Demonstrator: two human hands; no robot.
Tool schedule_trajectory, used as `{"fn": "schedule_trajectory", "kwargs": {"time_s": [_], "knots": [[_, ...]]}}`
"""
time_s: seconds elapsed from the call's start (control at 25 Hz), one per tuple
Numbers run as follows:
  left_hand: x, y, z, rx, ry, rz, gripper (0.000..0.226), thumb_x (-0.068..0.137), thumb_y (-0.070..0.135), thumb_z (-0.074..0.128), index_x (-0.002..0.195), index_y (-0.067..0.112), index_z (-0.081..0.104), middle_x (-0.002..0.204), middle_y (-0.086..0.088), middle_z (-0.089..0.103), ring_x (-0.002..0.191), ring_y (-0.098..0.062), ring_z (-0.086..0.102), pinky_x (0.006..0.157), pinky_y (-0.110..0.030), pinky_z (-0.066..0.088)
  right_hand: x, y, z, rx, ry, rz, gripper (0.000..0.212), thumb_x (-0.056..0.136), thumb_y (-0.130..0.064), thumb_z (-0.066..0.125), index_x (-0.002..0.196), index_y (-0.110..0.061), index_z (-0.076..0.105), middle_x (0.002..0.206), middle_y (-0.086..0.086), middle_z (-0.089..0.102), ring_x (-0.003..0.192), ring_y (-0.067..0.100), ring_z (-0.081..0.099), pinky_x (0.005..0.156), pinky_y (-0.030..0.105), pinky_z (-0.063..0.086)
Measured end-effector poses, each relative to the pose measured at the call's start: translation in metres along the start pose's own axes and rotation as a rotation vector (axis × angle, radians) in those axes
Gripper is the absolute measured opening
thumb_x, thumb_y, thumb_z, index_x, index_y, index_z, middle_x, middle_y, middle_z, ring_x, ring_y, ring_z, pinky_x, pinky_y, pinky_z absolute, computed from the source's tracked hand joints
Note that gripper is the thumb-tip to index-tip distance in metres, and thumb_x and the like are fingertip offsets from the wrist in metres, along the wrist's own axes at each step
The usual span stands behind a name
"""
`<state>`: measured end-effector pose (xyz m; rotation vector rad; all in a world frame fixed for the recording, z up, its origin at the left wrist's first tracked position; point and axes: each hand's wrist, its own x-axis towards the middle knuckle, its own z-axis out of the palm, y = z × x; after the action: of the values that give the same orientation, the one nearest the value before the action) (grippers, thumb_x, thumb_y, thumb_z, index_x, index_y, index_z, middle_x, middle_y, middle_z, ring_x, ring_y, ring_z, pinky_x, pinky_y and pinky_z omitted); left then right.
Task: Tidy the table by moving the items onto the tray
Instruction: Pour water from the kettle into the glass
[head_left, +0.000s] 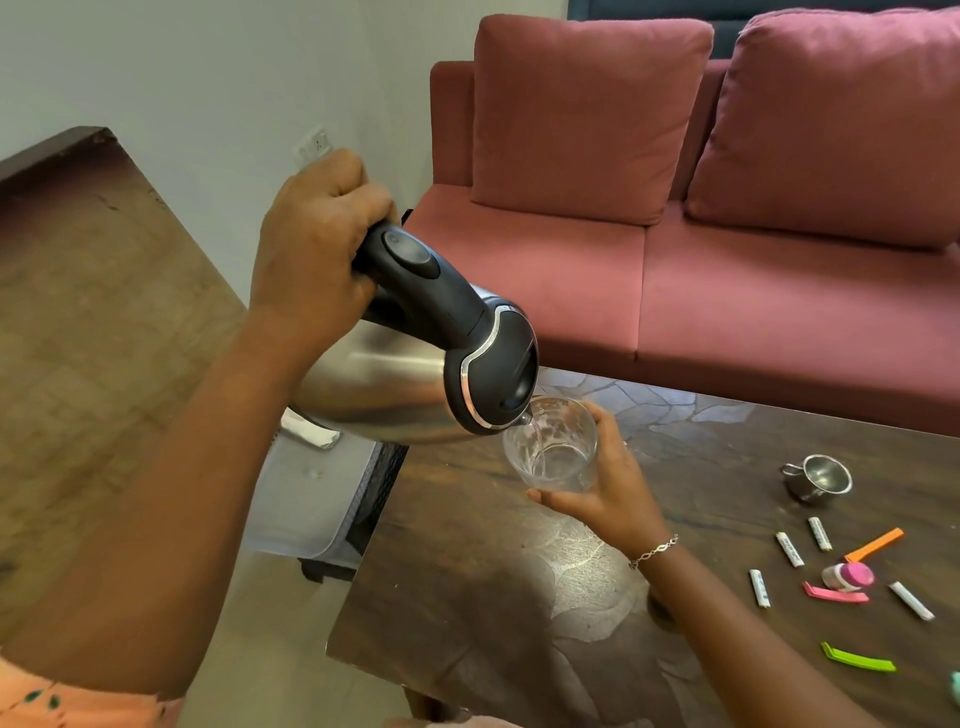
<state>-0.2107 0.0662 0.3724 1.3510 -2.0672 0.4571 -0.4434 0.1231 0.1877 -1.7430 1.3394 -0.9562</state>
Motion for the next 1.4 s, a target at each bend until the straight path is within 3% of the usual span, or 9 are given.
{"fn": "schedule_trajectory", "kwargs": {"time_s": [0.16,0.48,0.76,0.92,1.4], "knots": [[0.0024,0.0026,-0.0008,0.021,0.0,0.009,0.012,0.065,-0.008,0.053,0.074,-0.004,0.059,0.076,-0.021,0.05,0.069,-0.034,0.048,0.06,-0.03,0.03,0.0011,0.0012,-0.0018,-0.005,0.0,0.003,0.087,0.057,-0.022,0.086,0.125,-0.02,0.033,0.123,0.001,0.048,0.11,0.013,0.048,0.084,0.005,0.034],[0.0083,0.0033,-0.0014,0.046,0.017,0.013,0.012,0.066,-0.007,0.052,0.074,-0.003,0.059,0.077,-0.018,0.05,0.073,-0.033,0.047,0.06,-0.023,0.022,0.0019,0.0046,-0.0044,-0.02,0.009,0.023,0.09,0.055,-0.026,0.086,0.127,-0.02,0.032,0.125,0.001,0.046,0.109,0.009,0.046,0.085,0.001,0.031],[0.0085,0.0008,0.0039,0.033,0.037,0.037,0.009,0.067,-0.007,0.054,0.073,-0.002,0.058,0.076,-0.019,0.051,0.073,-0.022,0.039,0.061,-0.019,0.019,0.0009,0.0067,-0.0059,-0.018,0.018,0.017,0.09,0.055,-0.025,0.086,0.127,-0.019,0.033,0.126,0.004,0.047,0.112,0.017,0.048,0.089,0.016,0.037],[0.0084,0.0021,0.0053,0.059,0.042,0.062,0.008,0.068,-0.003,0.053,0.075,-0.001,0.058,0.076,-0.018,0.052,0.073,-0.025,0.041,0.062,-0.026,0.023,0.0006,0.0079,-0.0072,-0.023,0.024,0.013,0.09,0.054,-0.024,0.087,0.126,-0.018,0.033,0.125,0.003,0.047,0.11,0.015,0.049,0.086,0.008,0.034],[0.0061,0.004,0.0034,0.151,0.029,0.121,0.012,0.074,0.005,0.05,0.076,-0.001,0.06,0.077,-0.018,0.055,0.07,-0.032,0.048,0.057,-0.03,0.03,-0.0012,0.0066,-0.0068,-0.023,0.024,-0.006,0.087,0.055,-0.025,0.086,0.121,-0.028,0.029,0.123,0.001,0.047,0.109,0.013,0.049,0.085,0.007,0.034]]}}
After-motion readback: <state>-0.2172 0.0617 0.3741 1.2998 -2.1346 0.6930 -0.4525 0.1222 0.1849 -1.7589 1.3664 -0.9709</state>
